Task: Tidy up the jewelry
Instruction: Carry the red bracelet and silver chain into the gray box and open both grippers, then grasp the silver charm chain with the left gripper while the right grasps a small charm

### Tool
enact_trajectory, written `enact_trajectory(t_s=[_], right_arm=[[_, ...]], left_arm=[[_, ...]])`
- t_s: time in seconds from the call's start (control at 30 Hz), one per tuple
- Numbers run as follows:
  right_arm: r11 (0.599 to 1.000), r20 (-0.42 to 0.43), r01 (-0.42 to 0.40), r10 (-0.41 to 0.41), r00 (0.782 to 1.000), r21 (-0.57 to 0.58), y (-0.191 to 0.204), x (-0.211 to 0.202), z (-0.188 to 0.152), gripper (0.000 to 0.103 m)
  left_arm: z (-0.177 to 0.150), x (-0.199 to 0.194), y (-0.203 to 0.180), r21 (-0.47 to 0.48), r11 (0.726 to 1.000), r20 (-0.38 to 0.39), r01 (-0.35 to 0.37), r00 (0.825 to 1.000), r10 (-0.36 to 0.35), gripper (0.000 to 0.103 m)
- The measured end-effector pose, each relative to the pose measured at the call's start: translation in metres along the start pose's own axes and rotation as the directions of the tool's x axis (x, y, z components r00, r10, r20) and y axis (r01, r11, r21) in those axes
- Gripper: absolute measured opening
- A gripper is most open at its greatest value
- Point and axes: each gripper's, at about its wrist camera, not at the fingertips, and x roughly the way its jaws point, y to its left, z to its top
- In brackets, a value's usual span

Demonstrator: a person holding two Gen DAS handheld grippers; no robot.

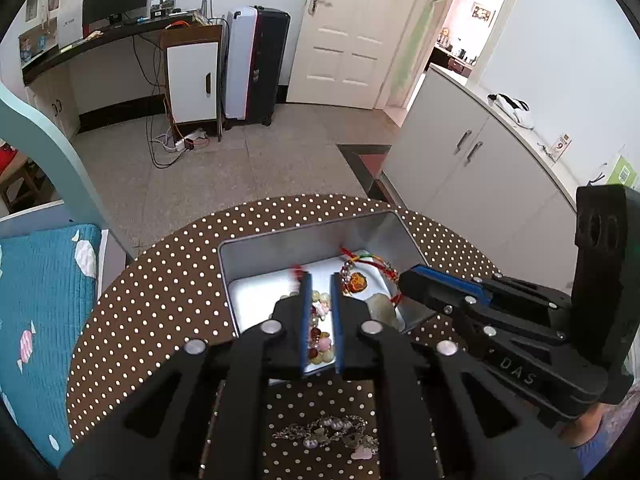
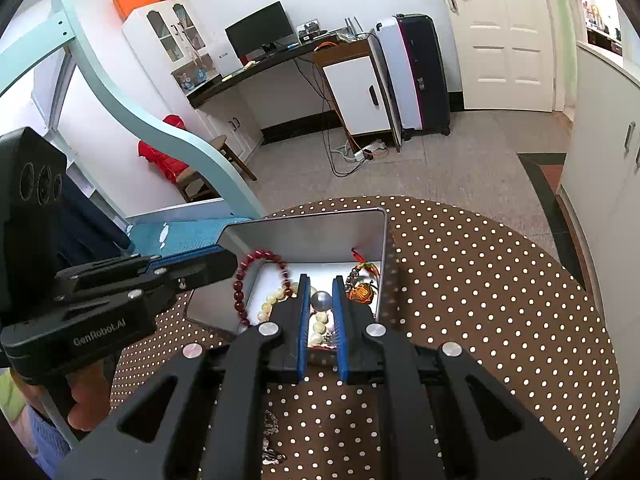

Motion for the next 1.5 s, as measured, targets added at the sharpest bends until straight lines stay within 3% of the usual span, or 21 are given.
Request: enact_trajectory(t_s=[0.07, 0.13, 0.33, 0.43, 0.47, 0.57, 0.73, 0.87, 1.03, 1.2, 1.4, 1.43, 1.5], right_arm=[[1.000, -0.002, -0.001, 0.001, 1.000, 0.001, 0.001, 0.000, 0.000, 0.010], [1.000, -0.003, -0.001, 0.001, 1.000, -0.001, 0.001, 0.000, 0.002, 0.010], [1.000, -0.007, 0.002, -0.002, 1.000, -0.001, 0.002, 0.001, 0.002, 0.010], [1.000, 0.000, 0.010, -0.010, 1.000, 0.003, 0.004, 0.000, 0.000, 0.018], [1.000, 0.002, 0.008, -0.008, 1.000, 0.004, 0.005, -0.002, -0.001, 0.025], [1.000, 0.018, 0.014, -0.014, 1.000, -0.002, 0.009, -0.011, -0.004, 0.032], [0.996, 0.055, 0.052, -0.048, 0.997, -0.071, 0.020, -0.040, -0.024, 0.037], [0.988, 0.025, 0.075, -0.072, 0.997, -0.136, 0.031, -0.044, -0.053, 0.038], [0.969, -0.054, 0.081, -0.096, 0.994, -0.233, 0.048, -0.025, -0.093, 0.038], [0.951, -0.092, 0.086, -0.118, 0.989, -0.299, 0.059, 0.001, -0.108, 0.038], [0.953, -0.123, 0.042, -0.082, 0.989, -0.299, 0.055, 0.008, -0.114, 0.023], [0.953, -0.124, 0.043, -0.084, 0.989, -0.301, 0.055, 0.007, -0.115, 0.012], [0.954, -0.132, 0.038, -0.081, 0.988, -0.299, 0.052, 0.005, -0.117, 0.008]], left_arm=[[-0.001, -0.001, 0.001, -0.003, 1.000, 0.003, -0.006, 1.000, 0.006, 0.030], [-0.003, -0.002, 0.002, -0.002, 1.000, 0.008, -0.015, 1.000, 0.015, 0.035], [-0.009, -0.008, 0.003, -0.003, 1.000, 0.007, -0.022, 1.000, 0.022, 0.035], [-0.016, -0.014, 0.004, -0.006, 1.000, 0.010, -0.025, 1.000, 0.025, 0.036], [-0.018, -0.016, 0.004, -0.009, 1.000, 0.012, -0.027, 1.000, 0.027, 0.042], [-0.027, -0.031, 0.004, -0.013, 0.999, 0.044, -0.045, 0.998, 0.046, 0.058], [-0.052, -0.055, 0.010, -0.021, 0.998, 0.081, -0.066, 0.994, 0.067, 0.060], [-0.083, -0.064, 0.014, -0.031, 0.994, 0.084, -0.101, 0.991, 0.103, 0.061], [-0.118, -0.059, 0.023, -0.068, 0.993, 0.042, -0.101, 0.994, 0.104, 0.061], [-0.141, -0.053, 0.030, -0.101, 0.991, 0.000, -0.085, 0.996, 0.086, 0.061], [-0.152, -0.055, 0.037, -0.114, 0.990, -0.003, -0.083, 0.997, 0.083, 0.061], [-0.151, -0.054, 0.038, -0.112, 0.990, -0.005, -0.086, 0.996, 0.086, 0.061], [-0.150, -0.053, 0.039, -0.114, 0.990, -0.006, -0.082, 0.997, 0.082, 0.061]])
